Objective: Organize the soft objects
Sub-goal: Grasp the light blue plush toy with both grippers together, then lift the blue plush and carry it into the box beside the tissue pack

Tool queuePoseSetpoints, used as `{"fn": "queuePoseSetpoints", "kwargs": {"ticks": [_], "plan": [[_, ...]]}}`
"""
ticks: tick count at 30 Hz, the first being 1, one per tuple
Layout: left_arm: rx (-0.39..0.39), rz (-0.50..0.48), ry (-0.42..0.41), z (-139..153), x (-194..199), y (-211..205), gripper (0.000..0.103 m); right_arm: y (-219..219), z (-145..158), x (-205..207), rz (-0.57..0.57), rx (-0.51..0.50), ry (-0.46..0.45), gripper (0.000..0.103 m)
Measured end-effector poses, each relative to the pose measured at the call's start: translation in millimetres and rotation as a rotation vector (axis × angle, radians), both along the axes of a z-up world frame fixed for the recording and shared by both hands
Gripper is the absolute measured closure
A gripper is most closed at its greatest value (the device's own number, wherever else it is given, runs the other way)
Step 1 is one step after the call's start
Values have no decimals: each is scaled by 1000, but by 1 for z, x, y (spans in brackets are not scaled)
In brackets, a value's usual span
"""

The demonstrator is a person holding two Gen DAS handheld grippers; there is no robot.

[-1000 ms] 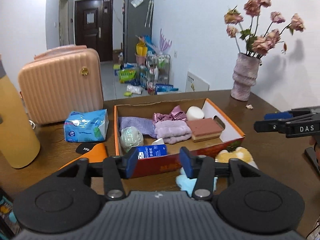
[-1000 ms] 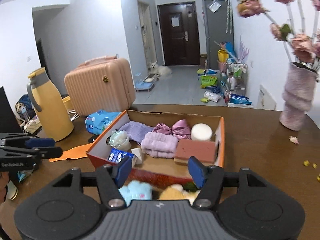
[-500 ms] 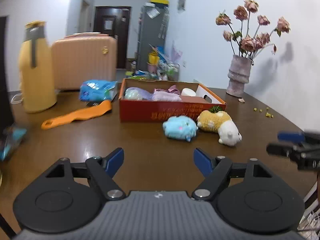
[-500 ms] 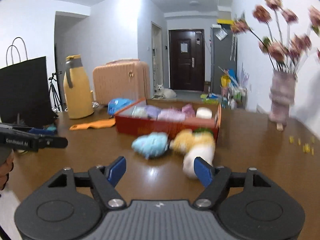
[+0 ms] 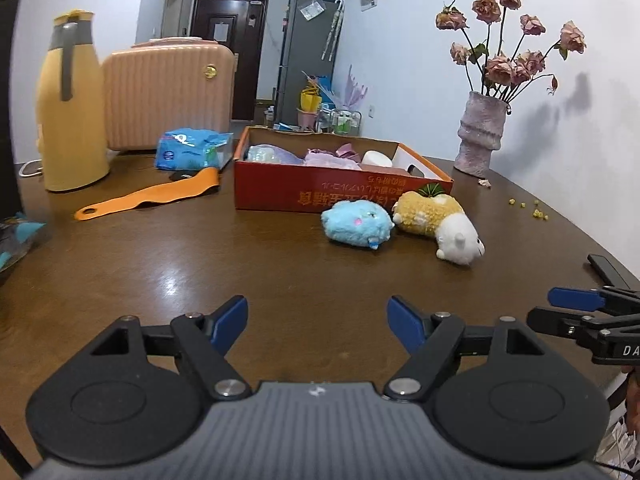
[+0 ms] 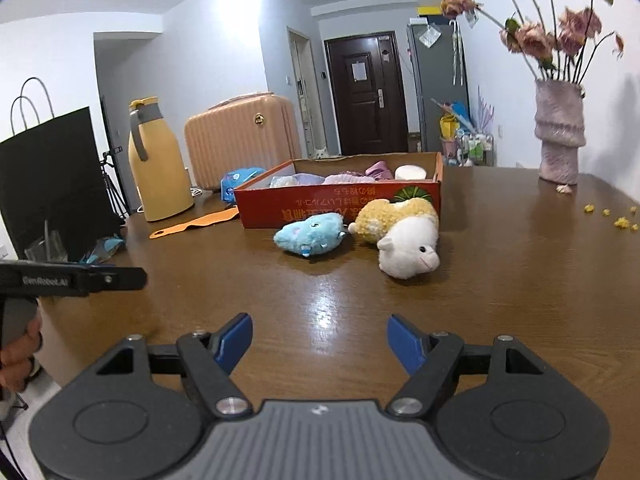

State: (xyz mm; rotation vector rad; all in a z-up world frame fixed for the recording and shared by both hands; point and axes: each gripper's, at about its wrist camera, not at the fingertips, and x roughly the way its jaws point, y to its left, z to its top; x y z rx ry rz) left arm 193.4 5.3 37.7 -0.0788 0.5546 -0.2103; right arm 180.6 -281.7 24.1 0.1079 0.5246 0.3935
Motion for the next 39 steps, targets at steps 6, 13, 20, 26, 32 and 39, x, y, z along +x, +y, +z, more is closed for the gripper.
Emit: {"fn": "queuePoseSetpoints", "kwargs": {"ticks": [6,13,20,26,32,39], "plan": [[-43,-28,44,-3,73,-9,26,11,2,61,13,22,33,41],[-184,-68,171,-20,174,-15,45,36,-2,167,18,74,101,55],[-337,-109,273,-47,220,-10,72,62,-24,238,12,85,168,62],[-412,-121,301,-55,225,-2,75,63,-38,246,28,147,184,63],[-373,-125,265,-54,219,-6,76,61,-42,245,34,165,165,64],[-414,-109,290,-49,203,-3,79,61,-38,231,14,173,171,69]]}}
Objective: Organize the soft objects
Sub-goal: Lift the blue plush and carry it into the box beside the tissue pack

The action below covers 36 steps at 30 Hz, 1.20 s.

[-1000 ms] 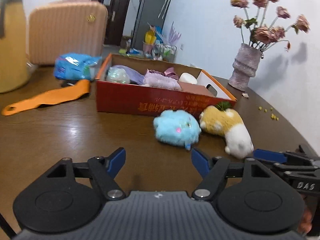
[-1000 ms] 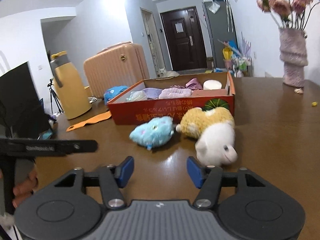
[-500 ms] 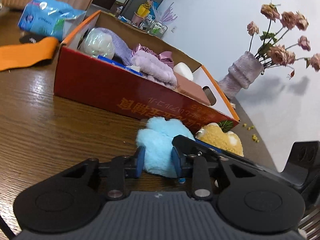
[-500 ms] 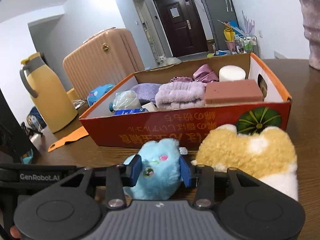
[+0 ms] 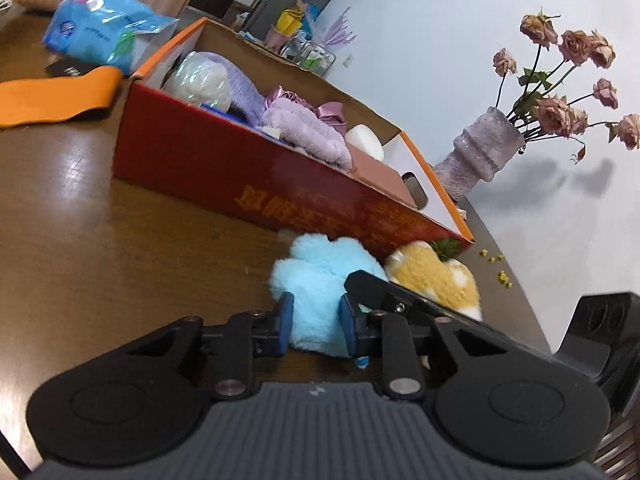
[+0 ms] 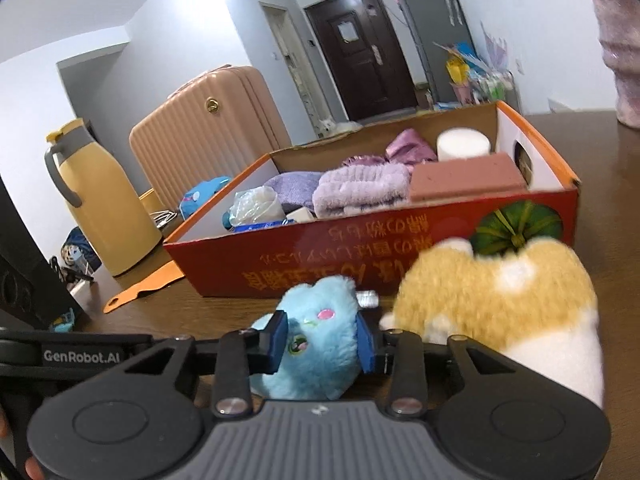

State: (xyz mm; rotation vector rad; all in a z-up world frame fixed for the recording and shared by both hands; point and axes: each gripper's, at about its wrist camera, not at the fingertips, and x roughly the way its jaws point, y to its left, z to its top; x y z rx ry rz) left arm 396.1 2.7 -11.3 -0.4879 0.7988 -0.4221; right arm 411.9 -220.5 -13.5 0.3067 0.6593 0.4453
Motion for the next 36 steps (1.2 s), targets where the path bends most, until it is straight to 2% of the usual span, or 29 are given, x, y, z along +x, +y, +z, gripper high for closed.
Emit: {"fn": "queuePoseSetpoints", "kwargs": {"ticks": [2,4,7,9,13,15,19,22,23,24,31,36], "plan": [[25,-4,-25,6,-28,-4,81,0,4,-26,2,6,-12,69],[9,-14,-16,6,-63,-4,84,-2,2,-59,9,19,-11,72],[-4,-22,-18,7,-114,-2,86,-10,-6,-113,-2,92,14,72],[-10,-42,-8,7,-145,-2,86,-13,-5,-146,3,97,15,73],[33,-44,-32,9,-187,-2,86,-16,-2,-197,-2,83,10,73],[43,-48,-41,7,-201,-1,82,-15,-1,-213,-9,76,2,73],[31,-56,-3,4,-211,-3,49,-16,-3,-228,-18,84,0,72],[1,-67,19,0,-214,-4,51,-15,-2,-231,-24,78,-2,72],[-8,-68,30,-2,-213,-4,61,-15,-2,-232,-23,77,-3,72],[-18,-75,43,-4,-212,-4,64,-16,-2,-234,-19,77,-3,72],[-32,-83,39,-3,-210,-5,68,-17,-2,-232,-15,79,7,72],[-33,-101,-17,14,-197,-3,71,-19,10,-228,-28,91,-7,72]]}}
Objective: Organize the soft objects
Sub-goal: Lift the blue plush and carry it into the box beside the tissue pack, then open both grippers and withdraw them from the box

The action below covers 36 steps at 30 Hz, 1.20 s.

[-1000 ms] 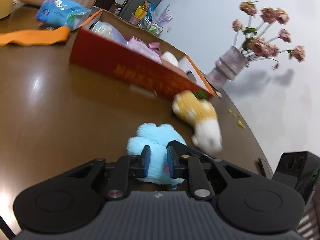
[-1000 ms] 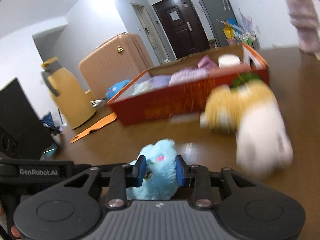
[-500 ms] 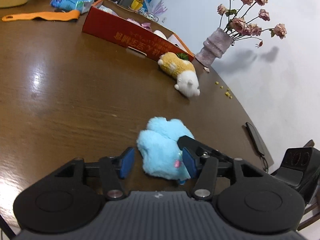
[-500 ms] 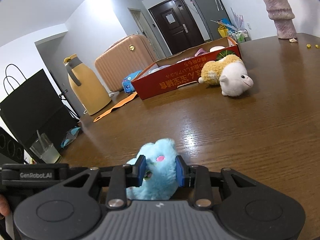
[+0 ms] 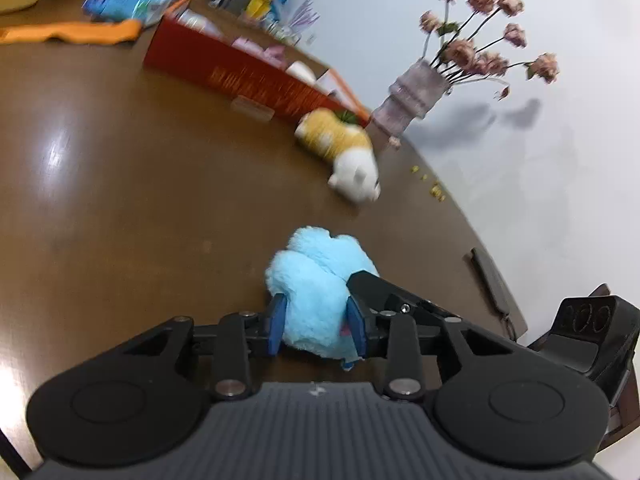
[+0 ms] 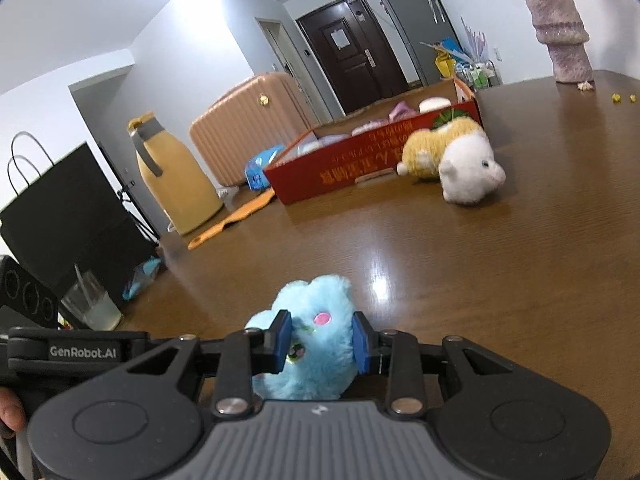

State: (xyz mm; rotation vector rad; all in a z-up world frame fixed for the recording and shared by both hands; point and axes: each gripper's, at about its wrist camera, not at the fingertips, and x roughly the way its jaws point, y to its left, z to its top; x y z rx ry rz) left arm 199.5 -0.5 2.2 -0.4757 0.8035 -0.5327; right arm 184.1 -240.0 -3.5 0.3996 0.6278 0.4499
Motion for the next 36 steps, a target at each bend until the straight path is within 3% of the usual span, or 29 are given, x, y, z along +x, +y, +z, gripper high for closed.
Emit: {"fn": "queuePoseSetpoints", "kwargs": {"ticks": [5,8,12,16,21,26,30,36], "plan": [[-21,-22,-92,35,56,6,73,-7,33,44,6,23,-58,72],[-2,-37,-139,61,108,4,73,-3,62,91,4,-34,-127,72],[-5,-45,-117,80,192,-2,74,-3,87,166,-15,-68,-145,72],[32,-31,-44,74,269,-8,74,-4,86,253,-6,-58,-48,72],[103,-37,39,43,333,-12,74,4,55,336,3,-73,113,72],[207,-38,87,10,354,-12,76,29,22,374,41,-159,234,73],[216,-34,44,5,350,-5,76,40,10,376,46,-172,214,72],[223,-31,52,8,348,-5,72,38,8,377,49,-164,218,68]]}}
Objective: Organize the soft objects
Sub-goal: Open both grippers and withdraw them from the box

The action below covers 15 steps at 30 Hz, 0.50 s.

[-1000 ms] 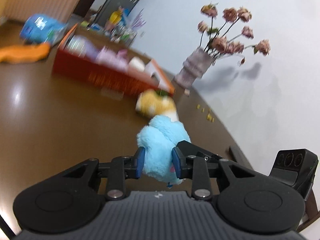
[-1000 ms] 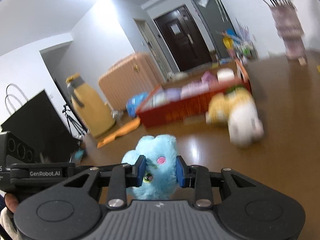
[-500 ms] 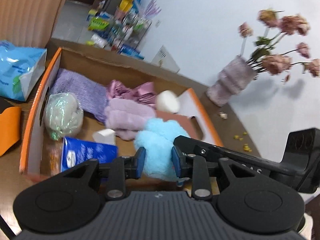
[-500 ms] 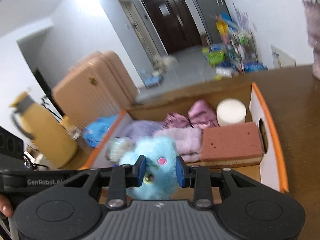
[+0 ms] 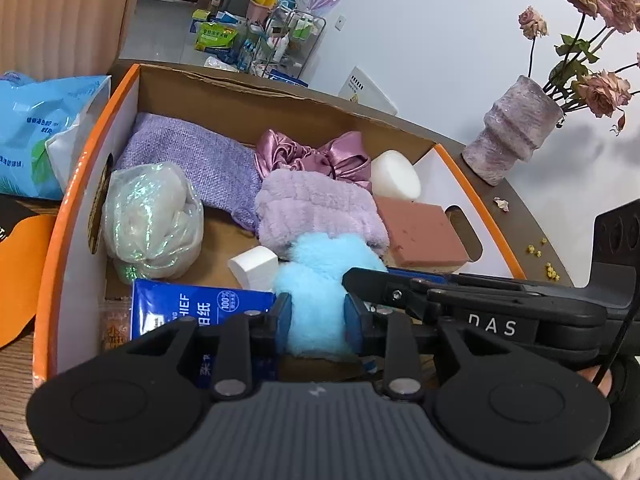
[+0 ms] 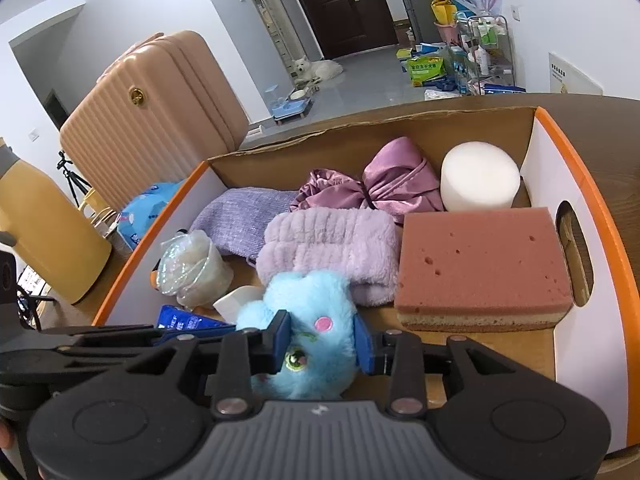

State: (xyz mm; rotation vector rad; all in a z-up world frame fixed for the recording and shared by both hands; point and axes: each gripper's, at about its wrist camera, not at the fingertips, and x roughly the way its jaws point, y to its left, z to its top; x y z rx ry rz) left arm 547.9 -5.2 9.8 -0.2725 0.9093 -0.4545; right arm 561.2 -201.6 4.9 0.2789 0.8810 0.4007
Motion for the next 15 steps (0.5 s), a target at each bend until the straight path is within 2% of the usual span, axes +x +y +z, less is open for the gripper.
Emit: {"fn": "queuePoseSetpoints", "kwargs": {"ticks": [5,11,15], "plan": [[25,-8,-30,17,-16,-9,54,-11,14,-8,-12,-17,-20,65],[62,6,-112,60,-55,-4,53,-30,59,-45,-25,-12,-105,62],[109,25,-197,92,-95,1,52,-44,92,-86,-31,-58,-185,52]]}}
